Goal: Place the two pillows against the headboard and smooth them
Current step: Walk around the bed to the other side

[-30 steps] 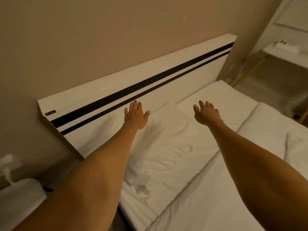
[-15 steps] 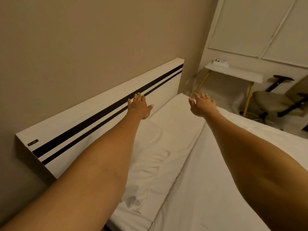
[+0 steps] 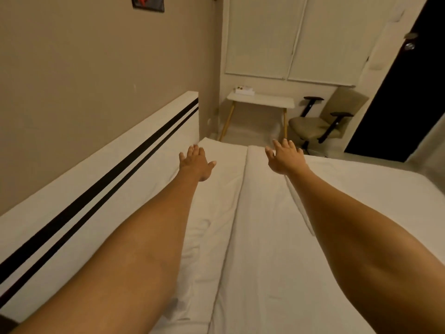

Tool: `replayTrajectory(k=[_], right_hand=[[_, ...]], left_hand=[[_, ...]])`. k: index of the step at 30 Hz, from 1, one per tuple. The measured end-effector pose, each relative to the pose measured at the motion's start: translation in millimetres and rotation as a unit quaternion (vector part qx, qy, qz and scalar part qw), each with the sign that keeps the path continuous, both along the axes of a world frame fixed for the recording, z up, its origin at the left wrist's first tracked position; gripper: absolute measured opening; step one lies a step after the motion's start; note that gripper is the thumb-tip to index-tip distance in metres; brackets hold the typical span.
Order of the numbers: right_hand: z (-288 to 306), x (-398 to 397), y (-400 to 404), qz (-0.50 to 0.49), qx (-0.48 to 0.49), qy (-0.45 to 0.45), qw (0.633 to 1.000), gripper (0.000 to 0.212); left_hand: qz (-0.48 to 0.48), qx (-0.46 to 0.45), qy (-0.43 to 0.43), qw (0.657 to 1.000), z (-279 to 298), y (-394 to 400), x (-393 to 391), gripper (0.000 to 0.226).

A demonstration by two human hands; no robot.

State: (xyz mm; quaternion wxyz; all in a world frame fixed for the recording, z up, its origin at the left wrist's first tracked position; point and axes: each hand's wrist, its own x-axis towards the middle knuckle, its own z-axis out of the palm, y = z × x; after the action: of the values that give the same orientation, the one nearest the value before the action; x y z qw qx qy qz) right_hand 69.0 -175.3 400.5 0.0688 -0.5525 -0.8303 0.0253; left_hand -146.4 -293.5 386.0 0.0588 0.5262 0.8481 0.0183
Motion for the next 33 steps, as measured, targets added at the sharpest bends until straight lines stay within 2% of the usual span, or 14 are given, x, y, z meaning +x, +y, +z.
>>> replayTrajectory(k=[7, 15, 26, 33], right_hand=[[4, 117, -19, -0.109, -0.005, -0.003, 0.994, 0.060], [20, 324, -58, -0.256, 0.004, -0.016, 0.967, 0.060], [32, 642, -164, -0.449, -0.017, -0.020, 0.893, 0.063], [40, 797, -253, -0.544, -0.004, -0.017, 0.839, 0.062]], left_hand=[[-0.117, 0.004, 0.007, 0.993, 9, 39, 105, 0.073], [-0.276, 0.018, 0.006, 0.961, 30, 73, 305, 0.074], [-0.443, 0.026, -0.008, 0.896, 38, 45, 637, 0.074], [-0.548, 0.036, -0.012, 0.836, 46, 4, 823, 0.077]])
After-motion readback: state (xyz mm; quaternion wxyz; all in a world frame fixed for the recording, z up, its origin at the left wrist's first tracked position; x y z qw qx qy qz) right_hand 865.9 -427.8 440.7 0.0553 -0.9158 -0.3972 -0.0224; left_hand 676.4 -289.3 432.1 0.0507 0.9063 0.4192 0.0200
